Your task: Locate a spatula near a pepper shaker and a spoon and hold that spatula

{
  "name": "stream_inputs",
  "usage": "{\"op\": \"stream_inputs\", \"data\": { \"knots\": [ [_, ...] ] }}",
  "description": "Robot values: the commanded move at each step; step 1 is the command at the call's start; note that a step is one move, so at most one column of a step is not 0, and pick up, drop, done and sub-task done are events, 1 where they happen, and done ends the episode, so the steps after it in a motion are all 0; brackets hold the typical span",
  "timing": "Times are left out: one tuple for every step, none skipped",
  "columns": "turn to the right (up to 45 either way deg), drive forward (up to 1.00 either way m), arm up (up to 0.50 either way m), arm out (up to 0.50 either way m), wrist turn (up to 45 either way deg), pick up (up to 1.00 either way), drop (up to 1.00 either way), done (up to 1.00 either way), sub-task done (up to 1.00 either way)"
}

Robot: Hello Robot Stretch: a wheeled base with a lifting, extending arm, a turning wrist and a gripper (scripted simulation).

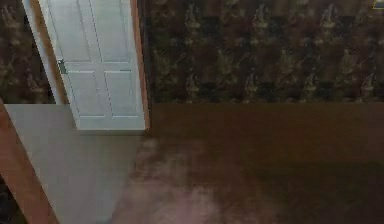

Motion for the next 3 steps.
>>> {"op": "stream_inputs", "data": {
  "knots": [
    [0.0,0.85,0.0,0.0,0.0,0.0,0.0,0.0,0.0],
    [-39.0,0.0,0.0,0.0,0.0,0.0,0.0,0.0,0.0],
    [0.0,0.35,0.0,0.0,0.0,0.0,0.0,0.0,0.0]
  ]
}}
